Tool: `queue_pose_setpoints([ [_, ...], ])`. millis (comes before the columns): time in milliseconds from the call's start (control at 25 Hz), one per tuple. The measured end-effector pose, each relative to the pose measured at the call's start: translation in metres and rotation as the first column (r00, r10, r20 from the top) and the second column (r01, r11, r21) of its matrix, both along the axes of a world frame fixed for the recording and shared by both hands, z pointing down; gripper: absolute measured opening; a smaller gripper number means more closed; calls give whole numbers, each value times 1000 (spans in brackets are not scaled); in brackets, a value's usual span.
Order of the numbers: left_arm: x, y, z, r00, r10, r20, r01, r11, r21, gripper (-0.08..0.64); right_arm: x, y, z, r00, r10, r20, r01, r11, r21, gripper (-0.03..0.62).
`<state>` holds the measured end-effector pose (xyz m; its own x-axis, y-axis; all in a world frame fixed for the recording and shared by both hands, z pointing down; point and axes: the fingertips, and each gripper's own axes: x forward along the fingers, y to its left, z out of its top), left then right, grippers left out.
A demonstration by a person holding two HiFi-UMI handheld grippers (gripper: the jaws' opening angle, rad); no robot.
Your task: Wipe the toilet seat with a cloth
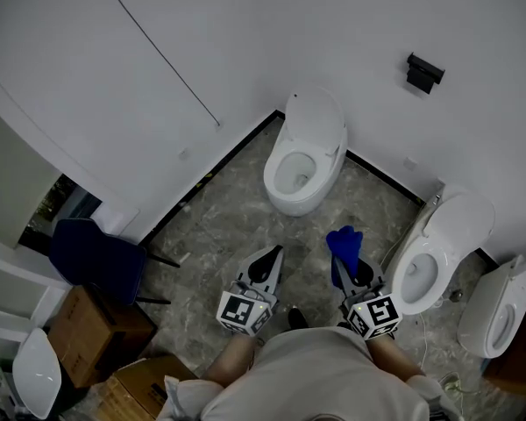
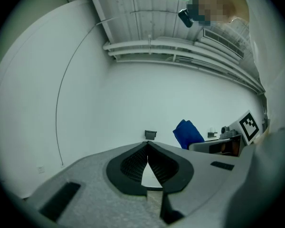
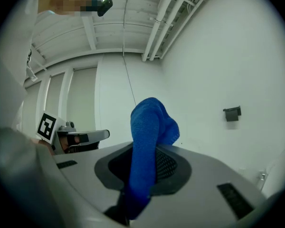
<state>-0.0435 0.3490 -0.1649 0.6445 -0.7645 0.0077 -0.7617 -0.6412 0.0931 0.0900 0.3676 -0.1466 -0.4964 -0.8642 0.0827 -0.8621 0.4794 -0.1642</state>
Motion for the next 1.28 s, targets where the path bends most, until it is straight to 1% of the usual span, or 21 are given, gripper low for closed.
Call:
queue_pose_setpoints([
  [200,-22,-31,-2,1000,7,-4,-7,1000,3,8,-12,-31,-2,1000,28,-8,-28,1000,-1,63],
  [400,-24,-54,5,1000,10,-10,-11,1000,-17,8,-13,-62,-1,999,33,-18,-33,999,1,63],
  [600,-15,-82,12,1000,2,-2,-2,1000,-31,8,-9,-99,2,1000,4,-21,-4,1000,1,63],
  [720,-9,-110,15,1000,-14,-2,14,999,-47,8,-2,-131,5,1000,-2,-2,2,1000,-12,63],
  [840,0,-142,16,1000,-25,2,25,998,-50,8,7,-168,8,1000,-22,0,22,1000,-21,63],
  [1000,17,-184,21,999,-46,19,47,997,-55,8,28,-217,13,999,-33,15,34,999,-37,63],
  [1120,31,-214,18,998,-62,23,63,997,-44,8,43,-249,15,999,-53,8,53,998,-39,63],
  [1280,47,-248,8,997,-78,9,78,997,-11,8,55,-284,21,996,-84,-11,84,995,-52,63],
])
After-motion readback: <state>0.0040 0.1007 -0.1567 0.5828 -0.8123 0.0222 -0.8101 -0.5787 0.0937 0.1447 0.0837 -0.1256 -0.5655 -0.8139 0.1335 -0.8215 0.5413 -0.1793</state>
